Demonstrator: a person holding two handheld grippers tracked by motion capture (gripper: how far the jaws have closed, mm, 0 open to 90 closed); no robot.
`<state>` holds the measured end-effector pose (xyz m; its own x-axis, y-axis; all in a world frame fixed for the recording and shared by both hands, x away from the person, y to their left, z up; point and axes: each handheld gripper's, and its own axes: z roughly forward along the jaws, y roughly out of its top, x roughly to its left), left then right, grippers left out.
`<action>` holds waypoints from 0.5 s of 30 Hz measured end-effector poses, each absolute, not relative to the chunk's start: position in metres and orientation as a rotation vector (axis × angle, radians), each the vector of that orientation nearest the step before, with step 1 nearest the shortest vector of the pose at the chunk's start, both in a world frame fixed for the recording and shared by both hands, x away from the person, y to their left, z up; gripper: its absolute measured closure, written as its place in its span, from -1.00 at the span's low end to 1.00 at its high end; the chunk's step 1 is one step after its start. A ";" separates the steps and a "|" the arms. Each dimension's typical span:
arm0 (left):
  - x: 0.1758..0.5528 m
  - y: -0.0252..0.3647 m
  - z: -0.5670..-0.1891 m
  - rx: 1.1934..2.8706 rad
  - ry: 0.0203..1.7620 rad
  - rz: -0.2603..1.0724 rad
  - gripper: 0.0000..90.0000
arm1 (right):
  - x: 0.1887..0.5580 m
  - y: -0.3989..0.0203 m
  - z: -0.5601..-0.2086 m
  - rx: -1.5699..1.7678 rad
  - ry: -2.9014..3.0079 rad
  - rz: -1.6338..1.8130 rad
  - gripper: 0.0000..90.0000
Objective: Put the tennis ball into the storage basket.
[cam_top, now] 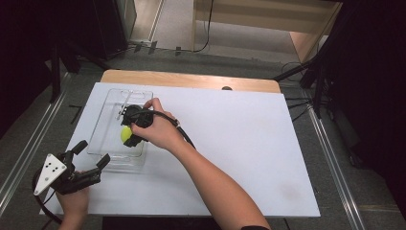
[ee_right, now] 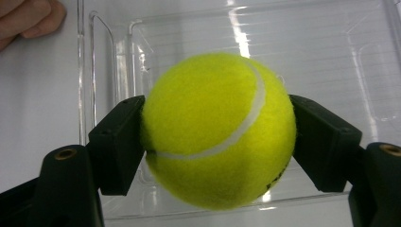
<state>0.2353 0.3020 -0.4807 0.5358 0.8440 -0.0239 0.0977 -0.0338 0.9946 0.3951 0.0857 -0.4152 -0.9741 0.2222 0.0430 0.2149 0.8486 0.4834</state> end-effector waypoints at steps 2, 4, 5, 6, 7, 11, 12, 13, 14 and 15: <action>0.235 0.302 -0.481 1.503 0.847 0.732 -0.75 | 0.396 0.086 -0.417 0.342 3.012 0.769 -0.47; 0.235 0.302 -0.481 1.503 0.847 0.733 -0.75 | 0.395 0.088 -0.421 0.345 3.014 0.762 -0.47; 0.235 0.302 -0.481 1.504 0.846 0.733 -0.75 | 0.395 0.088 -0.422 0.332 3.012 0.752 -0.47; 0.235 0.302 -0.481 1.503 0.847 0.733 -0.75 | 0.395 0.089 -0.424 0.333 3.012 0.738 -0.47; 0.235 0.302 -0.481 1.503 0.846 0.732 -0.75 | 0.395 0.089 -0.425 0.324 3.011 0.725 -0.47; 0.235 0.302 -0.481 1.501 0.848 0.732 -0.75 | 0.394 0.090 -0.429 0.321 3.017 0.702 -0.47; 0.235 0.302 -0.481 1.503 0.846 0.732 -0.75 | 0.394 0.090 -0.430 0.323 3.017 0.704 -0.47; 0.235 0.302 -0.481 1.500 0.847 0.731 -0.75 | 0.394 0.090 -0.431 0.325 3.023 0.699 -0.47; 0.235 0.302 -0.481 1.502 0.846 0.731 -0.75 | 0.394 0.091 -0.431 0.322 3.026 0.693 -0.47; 0.235 0.302 -0.481 1.502 0.846 0.731 -0.75 | 0.393 0.091 -0.431 0.325 3.027 0.690 -0.47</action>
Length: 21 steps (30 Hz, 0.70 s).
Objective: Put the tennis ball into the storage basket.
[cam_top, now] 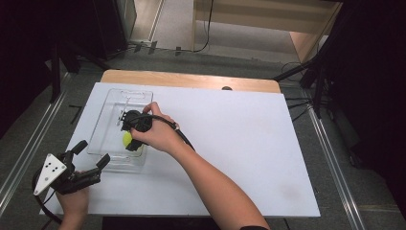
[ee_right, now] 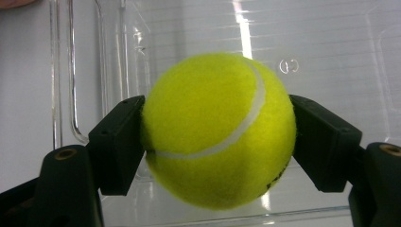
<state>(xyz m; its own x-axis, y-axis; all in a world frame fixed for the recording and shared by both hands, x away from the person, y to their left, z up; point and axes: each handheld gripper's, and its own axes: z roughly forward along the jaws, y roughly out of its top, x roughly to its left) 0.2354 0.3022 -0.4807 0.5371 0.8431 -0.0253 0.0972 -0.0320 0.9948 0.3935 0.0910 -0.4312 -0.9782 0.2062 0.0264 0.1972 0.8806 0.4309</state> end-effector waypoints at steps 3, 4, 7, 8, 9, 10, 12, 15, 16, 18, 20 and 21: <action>0.235 0.302 -0.481 1.501 0.847 0.732 -0.75 | 0.393 0.092 -0.432 0.311 3.029 0.677 -0.47; 0.235 0.302 -0.481 1.501 0.847 0.732 -0.75 | 0.393 0.092 -0.433 0.307 3.030 0.673 -0.47; 0.235 0.302 -0.481 1.501 0.847 0.732 -0.75 | 0.392 0.093 -0.433 0.303 3.031 0.663 -0.48; 0.235 0.302 -0.481 1.501 0.847 0.732 -0.75 | 0.391 0.093 -0.433 0.300 3.027 0.673 -0.49; 0.235 0.302 -0.481 1.502 0.847 0.731 -0.75 | 0.391 0.093 -0.433 0.294 3.027 0.670 -0.53; 0.235 0.302 -0.481 1.501 0.847 0.732 -0.75 | 0.390 0.093 -0.433 0.296 3.027 0.676 -0.60; 0.235 0.302 -0.481 1.503 0.847 0.731 -0.75 | 0.391 0.091 -0.430 0.291 3.034 0.694 -0.64; 0.236 0.302 -0.481 1.505 0.846 0.733 -0.75 | 0.390 0.088 -0.425 0.317 3.026 0.723 -0.64; 0.236 0.302 -0.481 1.503 0.847 0.732 -0.75 | 0.390 0.087 -0.423 0.312 3.024 0.722 -0.64; 0.236 0.302 -0.481 1.503 0.848 0.732 -0.75 | 0.389 0.085 -0.421 0.327 3.022 0.739 -0.67; 0.236 0.302 -0.481 1.502 0.847 0.733 -0.75 | 0.389 0.082 -0.419 0.326 3.009 0.747 -0.67; 0.236 0.302 -0.481 1.503 0.847 0.732 -0.75 | 0.388 0.080 -0.418 0.330 3.004 0.753 -0.72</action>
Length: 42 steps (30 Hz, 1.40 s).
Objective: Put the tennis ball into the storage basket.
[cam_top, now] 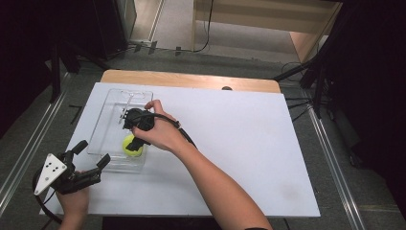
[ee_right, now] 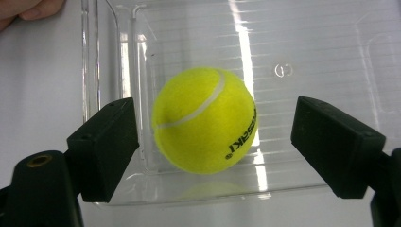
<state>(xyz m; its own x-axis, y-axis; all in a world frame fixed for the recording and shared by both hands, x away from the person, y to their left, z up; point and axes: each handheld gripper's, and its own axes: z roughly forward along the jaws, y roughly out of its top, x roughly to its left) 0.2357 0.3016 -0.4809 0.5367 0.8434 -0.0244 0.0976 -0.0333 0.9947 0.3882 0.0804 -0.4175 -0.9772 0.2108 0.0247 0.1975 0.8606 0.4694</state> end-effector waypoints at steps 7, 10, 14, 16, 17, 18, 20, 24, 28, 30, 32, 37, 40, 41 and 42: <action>0.236 0.301 -0.481 1.504 0.849 0.733 -0.75 | 0.386 0.068 -0.412 0.340 2.993 0.785 -0.78; 0.236 0.301 -0.481 1.506 0.848 0.735 -0.75 | 0.384 0.063 -0.409 0.357 2.975 0.792 -0.78; 0.236 0.300 -0.481 1.506 0.849 0.735 -0.75 | 0.382 0.055 -0.406 0.387 2.962 0.816 -0.79; 0.236 0.301 -0.481 1.507 0.849 0.736 -0.75 | 0.381 0.051 -0.406 0.399 2.953 0.828 -0.79; 0.236 0.301 -0.481 1.508 0.847 0.736 -0.75 | 0.381 0.049 -0.405 0.407 2.948 0.827 -0.79; 0.236 0.301 -0.481 1.511 0.848 0.737 -0.75 | 0.380 0.046 -0.405 0.415 2.948 0.831 -0.82; 0.236 0.301 -0.481 1.512 0.843 0.737 -0.75 | 0.381 0.042 -0.405 0.430 2.961 0.841 -0.98; 0.236 0.300 -0.481 1.512 0.844 0.737 -0.75 | 0.379 0.034 -0.403 0.455 2.948 0.859 -0.98; 0.236 0.300 -0.481 1.513 0.843 0.736 -0.75 | 0.379 0.025 -0.400 0.485 2.930 0.881 -0.98; 0.236 0.300 -0.481 1.508 0.845 0.735 -0.75 | 0.378 0.019 -0.401 0.486 2.924 0.887 -0.98; 0.236 0.300 -0.481 1.509 0.844 0.735 -0.75 | 0.378 0.015 -0.402 0.499 2.917 0.883 -0.99; 0.236 0.299 -0.481 1.513 0.844 0.736 -0.75 | 0.376 0.001 -0.403 0.528 2.905 0.899 -0.99; 0.236 0.299 -0.481 1.515 0.846 0.737 -0.75 | 0.374 -0.006 -0.404 0.551 2.902 0.895 -1.00; 0.236 0.299 -0.481 1.515 0.845 0.737 -0.75 | 0.374 -0.008 -0.405 0.559 2.903 0.906 -1.00; 0.236 0.299 -0.481 1.515 0.846 0.738 -0.75 | 0.373 -0.012 -0.405 0.573 2.894 0.911 -1.00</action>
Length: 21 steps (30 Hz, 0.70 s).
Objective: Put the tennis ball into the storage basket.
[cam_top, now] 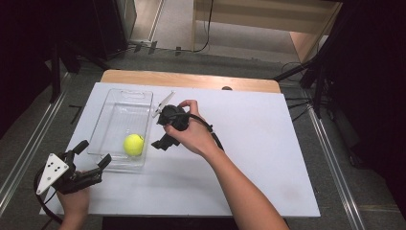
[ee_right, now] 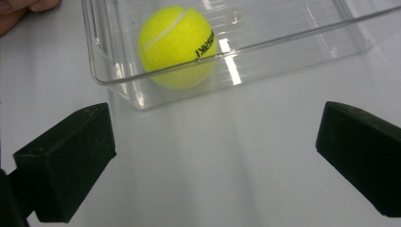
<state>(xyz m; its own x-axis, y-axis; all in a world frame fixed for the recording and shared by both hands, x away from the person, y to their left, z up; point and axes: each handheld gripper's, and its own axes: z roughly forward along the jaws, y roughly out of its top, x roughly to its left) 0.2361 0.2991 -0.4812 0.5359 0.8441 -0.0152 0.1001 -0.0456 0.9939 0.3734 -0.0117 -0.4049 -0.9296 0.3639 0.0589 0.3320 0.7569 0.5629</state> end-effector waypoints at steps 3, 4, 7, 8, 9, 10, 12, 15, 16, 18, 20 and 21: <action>0.236 0.299 -0.481 1.515 0.843 0.739 -0.75 | 0.372 -0.020 -0.405 0.582 2.878 0.919 -1.00; 0.236 0.299 -0.481 1.514 0.842 0.741 -0.75 | 0.371 -0.023 -0.405 0.604 2.875 0.912 -1.00; 0.236 0.299 -0.481 1.525 0.846 0.744 -0.75 | 0.371 -0.032 -0.406 0.595 2.852 0.926 -1.00; 0.236 0.299 -0.481 1.527 0.846 0.744 -0.75 | 0.370 -0.035 -0.406 0.600 2.850 0.923 -1.00; 0.236 0.299 -0.481 1.527 0.846 0.744 -0.75 | 0.369 -0.038 -0.407 0.611 2.849 0.921 -1.00; 0.236 0.299 -0.481 1.528 0.847 0.746 -0.75 | 0.369 -0.041 -0.407 0.614 2.843 0.919 -1.00; 0.236 0.299 -0.481 1.526 0.845 0.745 -0.75 | 0.368 -0.047 -0.408 0.610 2.836 0.925 -1.00; 0.236 0.299 -0.481 1.525 0.846 0.744 -0.75 | 0.365 -0.054 -0.409 0.640 2.829 0.924 -1.00; 0.236 0.299 -0.481 1.526 0.843 0.745 -0.75 | 0.364 -0.057 -0.410 0.646 2.823 0.917 -1.00; 0.236 0.299 -0.481 1.527 0.843 0.744 -0.75 | 0.363 -0.062 -0.410 0.655 2.814 0.927 -1.00; 0.236 0.299 -0.481 1.527 0.843 0.745 -0.75 | 0.361 -0.068 -0.411 0.663 2.808 0.932 -1.00; 0.236 0.299 -0.481 1.527 0.843 0.745 -0.75 | 0.361 -0.070 -0.411 0.668 2.803 0.937 -1.00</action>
<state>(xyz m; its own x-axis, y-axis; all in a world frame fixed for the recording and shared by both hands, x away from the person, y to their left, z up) 0.2365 0.2986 -0.4813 0.5357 0.8444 -0.0034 0.1004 -0.0597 0.9931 0.3607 -0.0701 -0.4109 -0.8967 0.4413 0.0328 0.3724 0.7124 0.5948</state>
